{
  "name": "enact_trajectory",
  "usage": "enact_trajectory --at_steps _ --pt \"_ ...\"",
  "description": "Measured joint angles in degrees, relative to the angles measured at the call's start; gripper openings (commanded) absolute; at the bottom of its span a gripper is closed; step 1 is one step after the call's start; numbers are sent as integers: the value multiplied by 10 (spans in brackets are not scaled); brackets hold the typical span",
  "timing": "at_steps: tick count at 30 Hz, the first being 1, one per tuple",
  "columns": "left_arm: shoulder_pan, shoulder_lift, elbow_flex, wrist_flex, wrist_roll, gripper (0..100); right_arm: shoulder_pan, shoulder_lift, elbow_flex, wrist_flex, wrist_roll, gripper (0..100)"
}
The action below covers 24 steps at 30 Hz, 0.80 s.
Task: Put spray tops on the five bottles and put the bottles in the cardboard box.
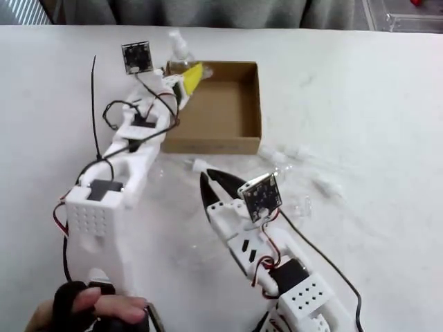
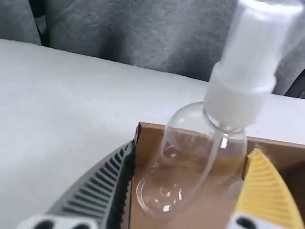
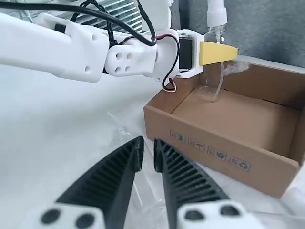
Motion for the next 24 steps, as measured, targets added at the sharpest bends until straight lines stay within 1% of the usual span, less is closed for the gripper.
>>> enact_trajectory --at_steps 5,8,12,14,17,21,24 --pt "0 -48 49 0 0 339 0 0 0 0 3 26" --pt "0 -82 85 0 0 339 0 0 0 0 25 26" --pt "0 -130 138 11 0 339 0 0 0 0 33 26" --pt "0 -156 163 34 0 339 0 0 0 0 33 26" --pt "0 -215 202 90 0 339 0 0 0 0 35 26" --pt "0 -317 281 170 0 339 13 0 0 0 35 26" --pt "0 -404 353 210 0 339 10 0 0 0 35 26"
